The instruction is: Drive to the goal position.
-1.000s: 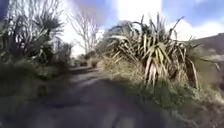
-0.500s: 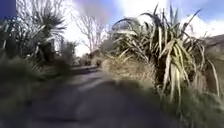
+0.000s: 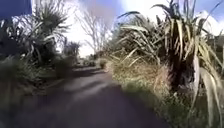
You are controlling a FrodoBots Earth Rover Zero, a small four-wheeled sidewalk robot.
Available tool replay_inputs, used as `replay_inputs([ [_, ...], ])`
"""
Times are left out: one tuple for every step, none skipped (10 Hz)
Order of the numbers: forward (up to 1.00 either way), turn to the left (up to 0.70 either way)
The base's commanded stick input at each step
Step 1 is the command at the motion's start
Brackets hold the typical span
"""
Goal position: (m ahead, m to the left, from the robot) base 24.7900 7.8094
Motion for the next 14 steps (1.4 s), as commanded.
replay_inputs([
  [0.85,0.0],
  [0.85,0.0],
  [0.85,0.0],
  [0.85,0.33],
  [0.85,0.34],
  [0.85,0.0],
  [0.85,0.0],
  [0.85,0.0],
  [0.85,0.0],
  [0.85,0.0],
  [0.85,0.0],
  [0.85,0.0],
  [0.85,0.0],
  [0.85,0.0],
])
